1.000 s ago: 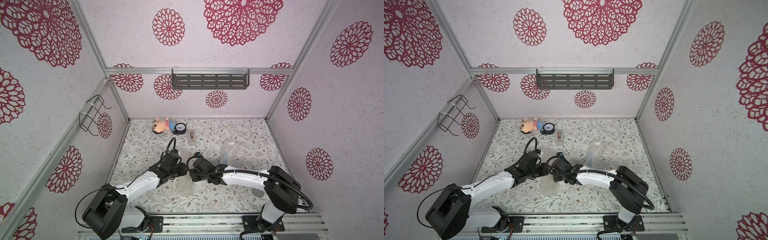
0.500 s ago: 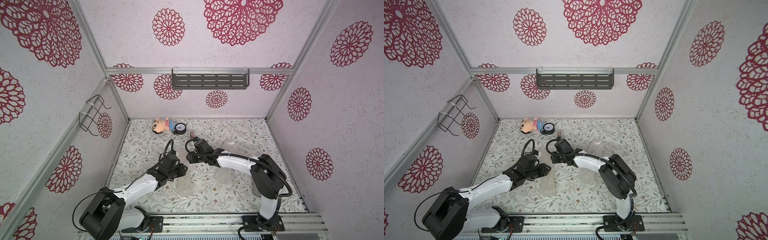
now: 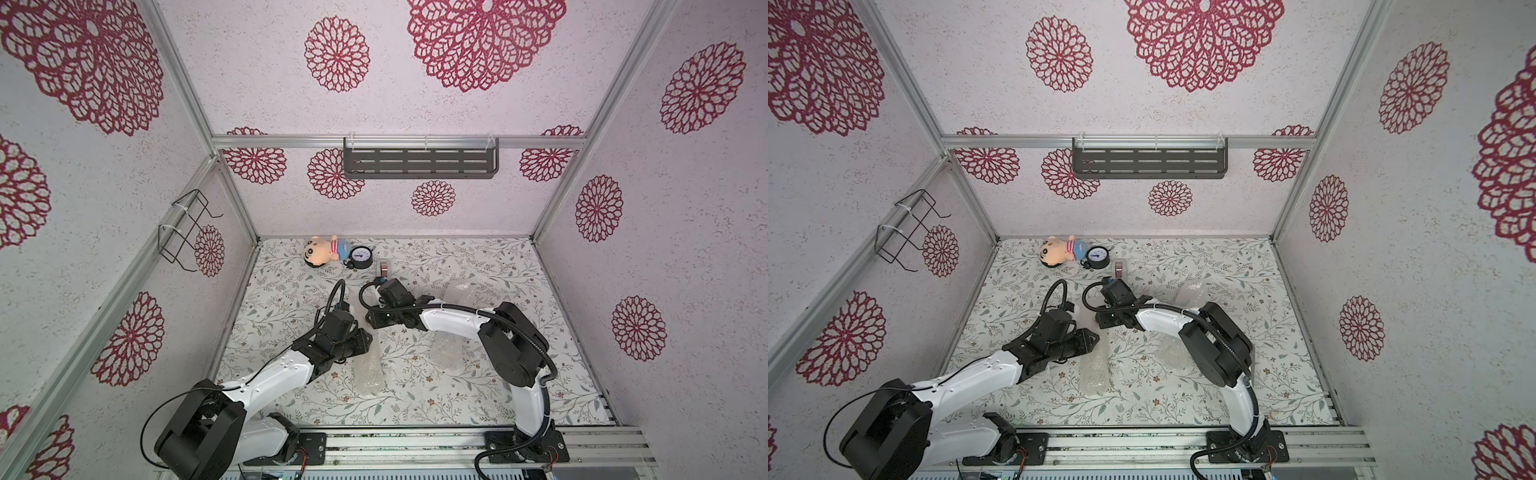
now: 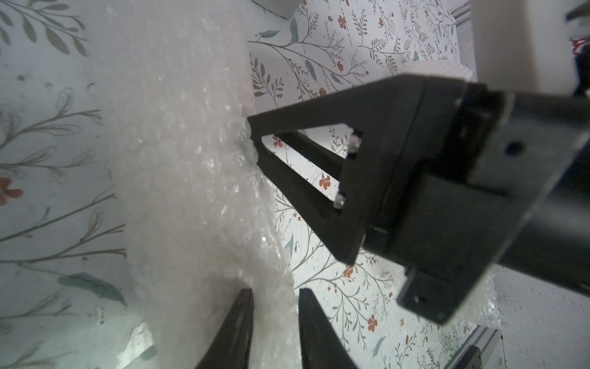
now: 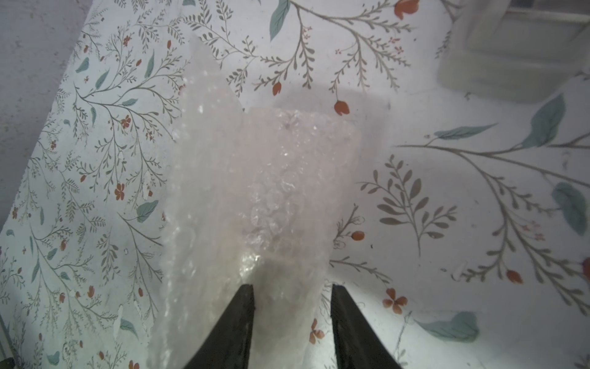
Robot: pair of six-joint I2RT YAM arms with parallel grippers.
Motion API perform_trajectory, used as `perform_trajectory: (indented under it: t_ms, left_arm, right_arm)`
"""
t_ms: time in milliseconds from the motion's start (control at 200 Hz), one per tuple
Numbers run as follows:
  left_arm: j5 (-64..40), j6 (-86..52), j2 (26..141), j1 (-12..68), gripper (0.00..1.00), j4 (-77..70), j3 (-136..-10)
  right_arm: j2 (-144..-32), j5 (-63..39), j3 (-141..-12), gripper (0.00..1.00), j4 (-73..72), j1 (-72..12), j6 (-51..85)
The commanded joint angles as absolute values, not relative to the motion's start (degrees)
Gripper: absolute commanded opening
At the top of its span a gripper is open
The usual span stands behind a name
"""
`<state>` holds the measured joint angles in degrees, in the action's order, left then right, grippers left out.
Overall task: Wrap vases in bubble wrap
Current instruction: Wrap the vase in bubble wrap.
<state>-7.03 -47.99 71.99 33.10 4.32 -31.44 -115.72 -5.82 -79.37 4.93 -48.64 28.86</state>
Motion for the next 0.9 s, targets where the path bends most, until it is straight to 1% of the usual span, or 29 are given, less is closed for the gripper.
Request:
perform_trajectory:
  t_ms: [0, 145, 280, 385, 465, 550, 600, 691, 896]
  left_arm:
    - [-7.5, -47.4, 72.0, 32.6, 0.30, 10.6, -30.7]
    - [-7.3, -47.6, 72.4, 31.6, 0.28, 11.5, -30.2]
    - [-7.1, -47.7, 72.2, 31.3, 0.28, 12.0, -29.3]
    - [-7.7, -47.6, 72.2, 31.3, 0.28, 11.4, -29.0]
    - [-7.7, -47.7, 72.3, 31.3, 0.27, 11.1, -29.0]
    - [-7.7, -47.6, 72.1, 31.2, 0.27, 11.2, -29.0]
    - [-7.9, -47.5, 71.9, 31.2, 0.27, 11.1, -29.0]
    - [-7.6, -47.5, 71.7, 31.2, 0.27, 11.2, -29.0]
    - [-7.9, -47.2, 71.2, 30.9, 0.28, 11.5, -29.1]
  right_arm:
    - [-115.7, -5.1, -79.5, 0.39, 5.3, -48.8, 27.8]
    - [-112.4, -5.5, -77.9, 0.40, 3.8, -48.8, 28.1]
    - [-109.6, -6.6, -77.7, 0.45, 3.1, -48.6, 29.2]
    - [-111.7, -8.9, -80.3, 0.47, 3.5, -49.0, 29.6]
    - [-114.0, -7.2, -83.6, 0.48, 6.3, -49.6, 28.7]
    - [-115.4, -6.2, -84.3, 0.49, 6.3, -49.7, 28.5]
    - [-116.4, -5.6, -84.9, 0.48, 7.1, -49.6, 28.2]
    - [-117.7, -5.4, -85.6, 0.42, 8.1, -49.6, 27.7]
    - [-117.9, -4.1, -83.6, 0.32, 7.6, -49.6, 27.7]
